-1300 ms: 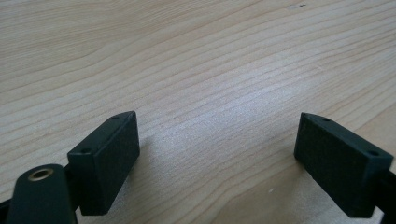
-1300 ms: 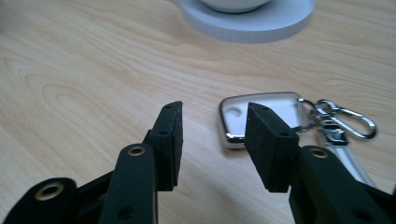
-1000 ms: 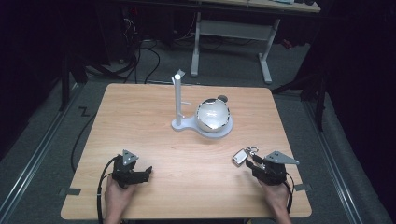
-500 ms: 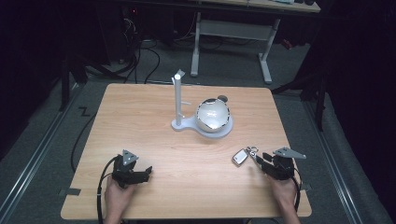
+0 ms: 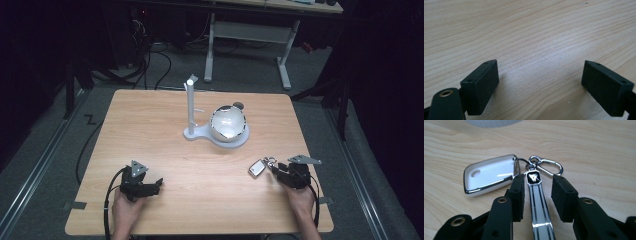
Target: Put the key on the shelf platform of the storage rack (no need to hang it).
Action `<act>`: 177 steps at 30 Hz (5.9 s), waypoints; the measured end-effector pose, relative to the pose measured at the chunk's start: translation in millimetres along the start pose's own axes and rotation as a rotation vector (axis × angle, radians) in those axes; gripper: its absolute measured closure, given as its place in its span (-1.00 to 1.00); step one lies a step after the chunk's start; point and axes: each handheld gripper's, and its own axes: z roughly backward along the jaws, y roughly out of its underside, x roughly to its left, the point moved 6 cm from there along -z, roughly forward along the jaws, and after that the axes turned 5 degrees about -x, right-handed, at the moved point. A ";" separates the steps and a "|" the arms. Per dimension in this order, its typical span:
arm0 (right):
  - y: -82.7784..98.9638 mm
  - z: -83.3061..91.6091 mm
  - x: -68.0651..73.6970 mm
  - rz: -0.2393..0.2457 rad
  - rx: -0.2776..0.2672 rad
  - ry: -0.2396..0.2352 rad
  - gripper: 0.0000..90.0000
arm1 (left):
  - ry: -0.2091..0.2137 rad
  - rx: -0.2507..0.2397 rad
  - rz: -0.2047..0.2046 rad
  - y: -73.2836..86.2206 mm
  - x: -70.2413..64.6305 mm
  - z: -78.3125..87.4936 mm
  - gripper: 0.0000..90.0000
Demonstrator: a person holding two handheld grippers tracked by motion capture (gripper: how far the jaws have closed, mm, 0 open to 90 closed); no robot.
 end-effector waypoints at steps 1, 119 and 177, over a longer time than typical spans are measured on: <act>-5.2 -0.7 1.3 0.012 -0.006 0.000 0.41 | -0.001 0.000 0.001 0.0 0.0 0.0 -0.68; -114.9 38.3 24.6 0.095 -0.208 -0.228 0.66 | 0.001 -0.016 0.003 -1.6 0.2 -0.5 -0.60; -196.1 -11.2 55.2 0.102 -0.240 -0.250 0.66 | 0.003 -0.012 0.000 -1.3 0.3 0.3 -0.60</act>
